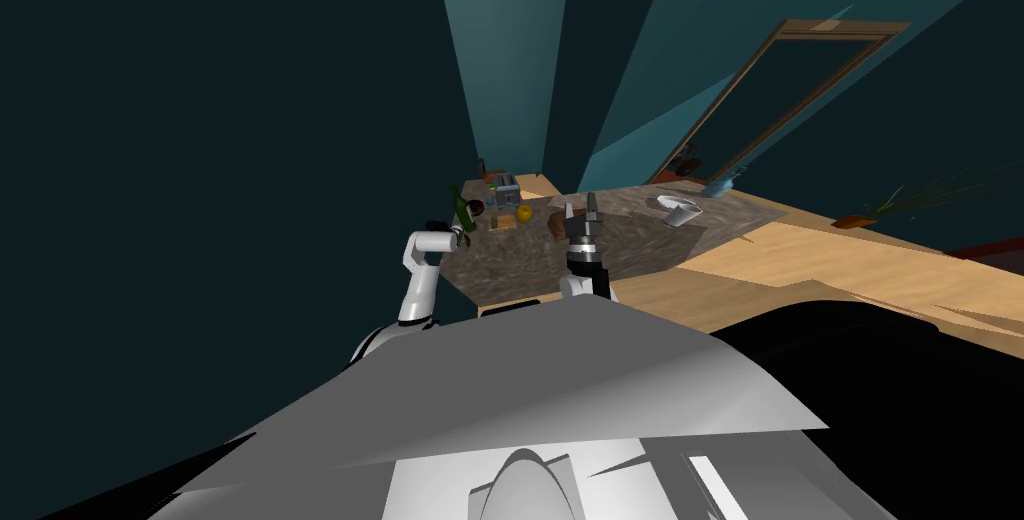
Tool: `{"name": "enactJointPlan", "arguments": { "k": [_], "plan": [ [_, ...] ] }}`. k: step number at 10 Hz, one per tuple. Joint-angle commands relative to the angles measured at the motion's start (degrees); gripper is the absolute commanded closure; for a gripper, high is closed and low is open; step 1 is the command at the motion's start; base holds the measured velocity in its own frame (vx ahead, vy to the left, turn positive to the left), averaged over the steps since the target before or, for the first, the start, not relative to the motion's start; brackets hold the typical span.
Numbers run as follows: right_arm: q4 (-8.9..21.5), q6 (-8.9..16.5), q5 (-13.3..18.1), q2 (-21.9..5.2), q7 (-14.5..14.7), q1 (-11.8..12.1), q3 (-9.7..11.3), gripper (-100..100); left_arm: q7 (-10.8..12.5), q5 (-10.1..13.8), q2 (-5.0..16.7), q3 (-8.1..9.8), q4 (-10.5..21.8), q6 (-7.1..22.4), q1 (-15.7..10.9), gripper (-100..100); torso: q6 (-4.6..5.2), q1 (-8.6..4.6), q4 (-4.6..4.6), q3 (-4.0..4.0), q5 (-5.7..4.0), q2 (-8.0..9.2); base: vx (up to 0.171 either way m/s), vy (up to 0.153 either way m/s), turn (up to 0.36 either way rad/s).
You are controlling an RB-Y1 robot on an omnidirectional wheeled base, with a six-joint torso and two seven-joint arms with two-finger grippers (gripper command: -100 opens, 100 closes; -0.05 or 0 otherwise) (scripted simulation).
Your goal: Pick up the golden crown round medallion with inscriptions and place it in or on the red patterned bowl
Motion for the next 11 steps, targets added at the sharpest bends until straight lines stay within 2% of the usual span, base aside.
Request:
{"name": "enactJointPlan", "arguments": {
  "k": [1, 4, 5, 6, 8, 11],
  "plan": [
    [0.0, 0.0, 0.0, 0.0, 0.0, 0.0, 0.0, 0, 0.0, 0.0, 0.0, 0.00, 0.0, 0.0, 0.0, 100, 0.00, 0.00, 0.00, 0.00, 0.00, 0.00, 0.000, 0.000, 0.000],
    [0.0, 0.0, 0.0, 0.0, 0.0, 0.0, 0.0, 0, 0.0, 0.0, 0.0, 0.02, 0.0, 0.0, 0.0, 100, 0.05, -0.02, -0.03, -0.05, 0.01, -0.06, 0.000, 0.000, 0.000],
    [0.0, 0.0, 0.0, 0.0, 0.0, 0.0, 0.0, 0, 0.0, 0.0, 0.0, 0.02, 0.0, 0.0, 0.0, 0, 0.05, -0.02, -0.03, -0.05, 0.01, -0.07, 0.000, 0.000, 0.000],
    [0.0, 0.0, 0.0, 0.0, 0.0, 0.0, 0.0, 0, 0.7, 0.4, 0.0, -0.34, -0.7, 1.6, -1.9, -100, 0.05, -0.02, -0.03, -0.05, 0.01, -0.07, -0.145, -0.038, 0.102],
    [0.0, 0.0, 0.0, 0.0, 0.0, 0.0, 0.0, 0, 1.4, 0.7, 0.2, -0.65, -1.3, 3.2, -3.7, -100, 0.05, -0.24, 0.12, 0.35, -0.03, 0.64, -0.200, -0.063, 0.124],
    [0.0, 0.0, 0.0, 0.0, 0.0, 0.0, 0.0, 0, 3.1, -0.1, 1.1, -0.63, -2.8, 6.5, -6.9, -100, 0.06, -0.43, 0.10, 0.28, -0.08, 0.48, -0.131, -0.098, 0.125]
  ]
}}
